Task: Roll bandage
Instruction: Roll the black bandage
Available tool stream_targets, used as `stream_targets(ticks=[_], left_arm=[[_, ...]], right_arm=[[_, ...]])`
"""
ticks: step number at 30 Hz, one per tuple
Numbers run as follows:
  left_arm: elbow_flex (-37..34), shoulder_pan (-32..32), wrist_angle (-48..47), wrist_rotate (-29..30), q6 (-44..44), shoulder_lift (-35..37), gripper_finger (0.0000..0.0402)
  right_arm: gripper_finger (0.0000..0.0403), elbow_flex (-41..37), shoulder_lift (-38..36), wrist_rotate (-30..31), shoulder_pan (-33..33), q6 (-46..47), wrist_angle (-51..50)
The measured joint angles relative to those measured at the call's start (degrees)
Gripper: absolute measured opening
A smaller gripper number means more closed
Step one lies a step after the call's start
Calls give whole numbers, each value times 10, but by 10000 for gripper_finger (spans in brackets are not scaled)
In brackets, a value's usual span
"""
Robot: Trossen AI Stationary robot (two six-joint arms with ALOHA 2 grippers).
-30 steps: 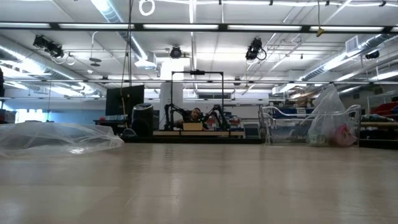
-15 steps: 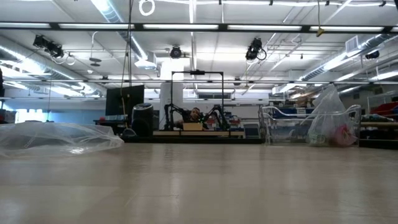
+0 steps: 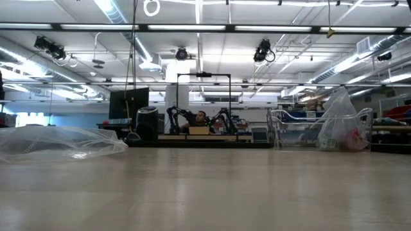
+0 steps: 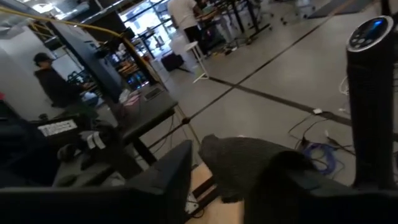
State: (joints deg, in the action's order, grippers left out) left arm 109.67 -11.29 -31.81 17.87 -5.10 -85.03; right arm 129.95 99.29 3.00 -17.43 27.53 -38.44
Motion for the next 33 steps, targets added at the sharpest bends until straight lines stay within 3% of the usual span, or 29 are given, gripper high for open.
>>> stream_targets(ticks=[4,9,24,33], left_arm=[[1,0,2,2,10,0,12],[1,-1,2,2,16,1,12],[1,-1,1,-6,34,36,12],[9,-1,-8,-6,57,52,12]], right_arm=[[236,0,0,-11,0,9,-1],[276,0,0,-38,-3,47,-5],[281,0,0,-104,-29,145,-34],[283,0,-13,-123,-35,10,-43]])
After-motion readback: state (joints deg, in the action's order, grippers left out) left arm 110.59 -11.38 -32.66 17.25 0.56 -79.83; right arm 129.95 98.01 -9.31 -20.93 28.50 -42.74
